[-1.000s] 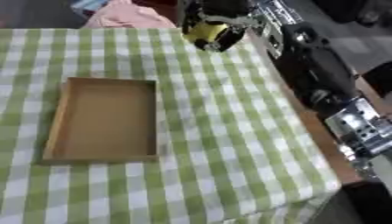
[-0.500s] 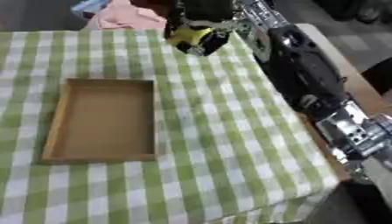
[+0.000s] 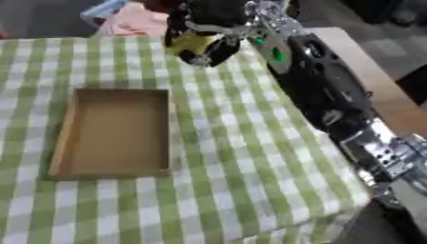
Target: Pick up objects on the table and place them in the box.
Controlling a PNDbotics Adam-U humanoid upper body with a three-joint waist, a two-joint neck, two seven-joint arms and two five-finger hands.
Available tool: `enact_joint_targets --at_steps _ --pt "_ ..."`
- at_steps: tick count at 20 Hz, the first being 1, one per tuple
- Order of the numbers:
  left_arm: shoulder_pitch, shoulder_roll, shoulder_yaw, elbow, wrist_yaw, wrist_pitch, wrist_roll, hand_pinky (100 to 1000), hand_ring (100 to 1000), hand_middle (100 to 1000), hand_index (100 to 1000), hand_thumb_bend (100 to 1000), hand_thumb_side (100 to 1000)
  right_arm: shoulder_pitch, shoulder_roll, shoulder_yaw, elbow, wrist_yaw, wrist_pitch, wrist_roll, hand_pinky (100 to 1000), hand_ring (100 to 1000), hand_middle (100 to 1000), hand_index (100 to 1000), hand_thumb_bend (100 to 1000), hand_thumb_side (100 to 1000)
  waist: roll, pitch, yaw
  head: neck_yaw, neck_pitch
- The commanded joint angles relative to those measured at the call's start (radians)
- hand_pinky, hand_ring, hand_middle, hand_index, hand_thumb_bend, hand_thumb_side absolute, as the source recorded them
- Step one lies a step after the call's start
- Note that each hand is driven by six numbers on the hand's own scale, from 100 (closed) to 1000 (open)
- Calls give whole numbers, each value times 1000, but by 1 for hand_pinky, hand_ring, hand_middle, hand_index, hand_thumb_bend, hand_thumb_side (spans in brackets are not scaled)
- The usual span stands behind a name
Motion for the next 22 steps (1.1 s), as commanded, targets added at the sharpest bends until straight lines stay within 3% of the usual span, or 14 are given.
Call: enact_joint_targets --at_steps 1,12,22 --pt "-29 30 -19 -18 15 -26 7 560 685 690 620 158 514 -7 -10 -11 -34 -38 11 32 501 512 524 709 100 100 9 -25 3 -7 14" --pt "-50 106 -55 -18 61 -92 31 567 687 689 630 201 448 21 53 -1 -26 -88 24 124 490 503 520 705 100 100 30 -52 47 -41 47" --pt "-59 110 -32 -18 58 -82 56 566 688 691 627 195 471 11 139 1 -10 -49 28 174 485 504 519 701 100 100 8 -24 78 -67 38"
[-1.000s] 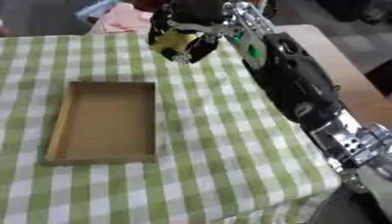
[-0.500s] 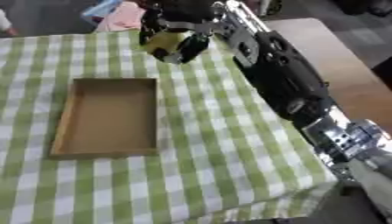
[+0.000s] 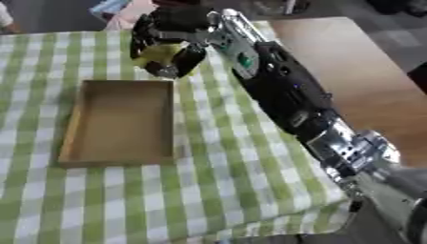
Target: Pick up objects on the table and place them in the box.
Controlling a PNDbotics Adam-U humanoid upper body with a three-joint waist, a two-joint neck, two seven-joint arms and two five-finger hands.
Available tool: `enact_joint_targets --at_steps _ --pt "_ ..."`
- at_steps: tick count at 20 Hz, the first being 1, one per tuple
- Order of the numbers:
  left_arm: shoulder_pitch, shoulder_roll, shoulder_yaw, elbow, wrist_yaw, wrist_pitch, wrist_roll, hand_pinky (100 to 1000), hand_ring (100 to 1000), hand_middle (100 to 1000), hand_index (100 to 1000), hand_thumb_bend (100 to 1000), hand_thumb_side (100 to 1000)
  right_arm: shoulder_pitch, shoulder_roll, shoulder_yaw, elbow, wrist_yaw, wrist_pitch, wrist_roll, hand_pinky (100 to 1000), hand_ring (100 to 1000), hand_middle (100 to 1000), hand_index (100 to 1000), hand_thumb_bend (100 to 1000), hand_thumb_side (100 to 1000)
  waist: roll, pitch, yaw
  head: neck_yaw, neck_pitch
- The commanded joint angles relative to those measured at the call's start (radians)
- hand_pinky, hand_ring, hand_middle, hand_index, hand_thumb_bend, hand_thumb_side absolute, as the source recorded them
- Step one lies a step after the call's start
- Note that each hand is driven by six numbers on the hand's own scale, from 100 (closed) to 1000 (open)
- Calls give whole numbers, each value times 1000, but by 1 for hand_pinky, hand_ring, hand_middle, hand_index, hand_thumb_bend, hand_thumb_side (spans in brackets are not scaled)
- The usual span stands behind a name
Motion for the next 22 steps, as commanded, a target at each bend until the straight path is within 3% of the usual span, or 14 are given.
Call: enact_joint_targets --at_steps 1,10,22 --pt "-23 23 15 -14 3 5 6 566 688 691 626 193 474 -28 8 -11 0 29 -33 39 485 504 519 701 100 100 1 -7 7 -16 -9" --pt "-34 15 32 -14 6 25 -5 563 688 693 622 173 496 -41 72 -11 28 127 -34 22 482 506 519 700 100 100 -11 20 26 -21 -24" --pt "-43 2 31 -14 3 34 -6 563 689 693 622 172 500 -35 136 5 50 314 -8 -87 489 515 522 704 100 100 -8 22 37 -14 -28"
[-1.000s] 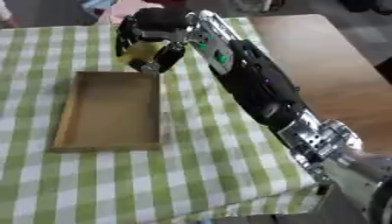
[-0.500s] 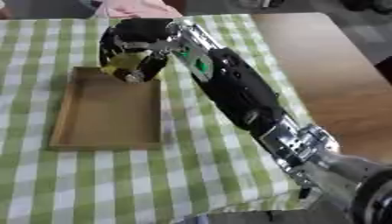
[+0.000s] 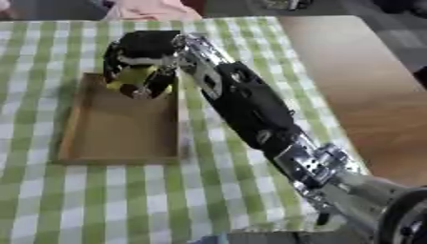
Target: Pick up objects on the table and place them in the box.
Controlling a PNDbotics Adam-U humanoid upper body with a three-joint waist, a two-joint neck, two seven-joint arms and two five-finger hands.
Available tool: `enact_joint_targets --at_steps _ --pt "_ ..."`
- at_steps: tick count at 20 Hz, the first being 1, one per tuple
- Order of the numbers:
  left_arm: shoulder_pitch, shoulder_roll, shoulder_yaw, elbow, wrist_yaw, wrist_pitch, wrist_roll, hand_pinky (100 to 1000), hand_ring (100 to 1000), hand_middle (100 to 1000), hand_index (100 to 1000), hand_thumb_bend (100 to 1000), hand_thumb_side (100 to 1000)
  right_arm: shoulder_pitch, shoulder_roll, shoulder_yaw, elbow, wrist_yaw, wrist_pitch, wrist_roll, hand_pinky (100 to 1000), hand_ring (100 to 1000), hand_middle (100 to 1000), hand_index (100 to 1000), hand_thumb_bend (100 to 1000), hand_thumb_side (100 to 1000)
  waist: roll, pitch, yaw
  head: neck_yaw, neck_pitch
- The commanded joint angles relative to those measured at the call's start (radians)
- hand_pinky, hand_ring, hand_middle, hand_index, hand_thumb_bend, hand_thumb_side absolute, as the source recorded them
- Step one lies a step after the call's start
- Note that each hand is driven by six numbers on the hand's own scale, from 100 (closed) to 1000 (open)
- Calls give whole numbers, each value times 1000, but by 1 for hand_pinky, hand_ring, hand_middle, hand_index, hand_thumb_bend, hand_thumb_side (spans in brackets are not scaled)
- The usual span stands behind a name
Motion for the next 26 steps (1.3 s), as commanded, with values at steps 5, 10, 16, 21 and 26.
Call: enact_joint_targets --at_steps 5,10,16,21,26 --pt "-21 4 3 -14 1 10 -1 563 688 693 621 171 503 -11 11 13 21 90 16 -64 498 526 534 710 100 100 6 -16 5 -7 -9" --pt "-19 4 6 -14 -2 14 0 562 688 694 619 168 508 -7 10 10 27 128 38 -89 580 588 597 758 100 100 5 -15 2 -3 -16" --pt "-17 1 9 -14 -5 18 -2 561 688 694 618 164 514 -1 1 -2 15 168 63 -109 716 767 734 862 100 437 7 -13 -3 -1 -14" --pt "-16 1 10 -14 -9 25 -7 560 689 695 616 159 519 1 -19 -18 1 163 63 -126 741 789 751 876 100 544 8 -13 -8 1 -15" --pt "-15 -1 11 -14 -10 29 -9 559 689 695 615 158 521 0 -40 -28 -31 132 62 -132 749 791 758 881 100 592 9 -13 -12 3 -14"
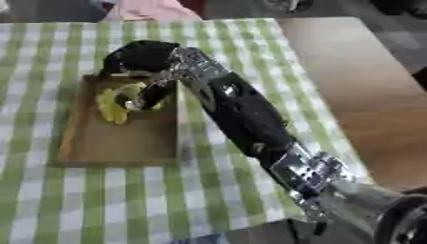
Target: Pick up objects on the table and place them in the box.
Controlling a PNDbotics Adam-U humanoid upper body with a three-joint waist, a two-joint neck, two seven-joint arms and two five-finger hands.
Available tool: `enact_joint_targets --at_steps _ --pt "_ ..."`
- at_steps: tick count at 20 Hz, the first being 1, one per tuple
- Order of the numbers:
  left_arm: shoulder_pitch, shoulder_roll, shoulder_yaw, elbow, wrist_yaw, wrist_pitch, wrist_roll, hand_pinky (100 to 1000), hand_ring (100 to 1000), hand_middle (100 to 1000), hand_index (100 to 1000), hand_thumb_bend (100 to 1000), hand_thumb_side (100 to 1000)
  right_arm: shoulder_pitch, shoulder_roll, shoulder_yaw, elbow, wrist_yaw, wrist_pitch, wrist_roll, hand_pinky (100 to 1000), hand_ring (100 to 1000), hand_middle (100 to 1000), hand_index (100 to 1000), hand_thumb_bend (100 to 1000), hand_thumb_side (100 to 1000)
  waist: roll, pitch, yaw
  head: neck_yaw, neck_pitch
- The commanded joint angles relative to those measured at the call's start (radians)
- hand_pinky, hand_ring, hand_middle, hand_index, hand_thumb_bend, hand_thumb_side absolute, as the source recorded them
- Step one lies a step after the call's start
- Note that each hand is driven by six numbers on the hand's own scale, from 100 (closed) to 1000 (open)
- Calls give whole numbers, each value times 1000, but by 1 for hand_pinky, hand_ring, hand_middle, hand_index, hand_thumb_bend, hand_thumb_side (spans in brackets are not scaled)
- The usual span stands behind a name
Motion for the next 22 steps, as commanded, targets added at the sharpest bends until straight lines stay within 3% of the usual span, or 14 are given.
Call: enact_joint_targets --at_steps 1,8,16,22 --pt "-13 8 8 -14 0 4 -1 560 689 695 615 159 520 -15 -38 -17 -42 -26 0 -4 748 790 758 880 100 589 8 -15 -2 3 -6" --pt "-12 10 8 -14 -1 6 0 559 689 695 614 158 521 1 -83 -39 -102 -79 20 -9 749 783 752 875 100 536 8 -15 -14 19 -3" --pt "-6 19 13 -14 -6 9 3 558 689 696 613 152 526 20 -212 -80 -167 -175 58 -53 754 782 747 866 100 512 11 -16 -34 26 6" --pt "4 23 23 -14 -15 14 8 557 689 697 610 145 538 60 -312 -137 -206 -277 113 -118 764 757 729 855 100 661 14 -16 -58 38 3"
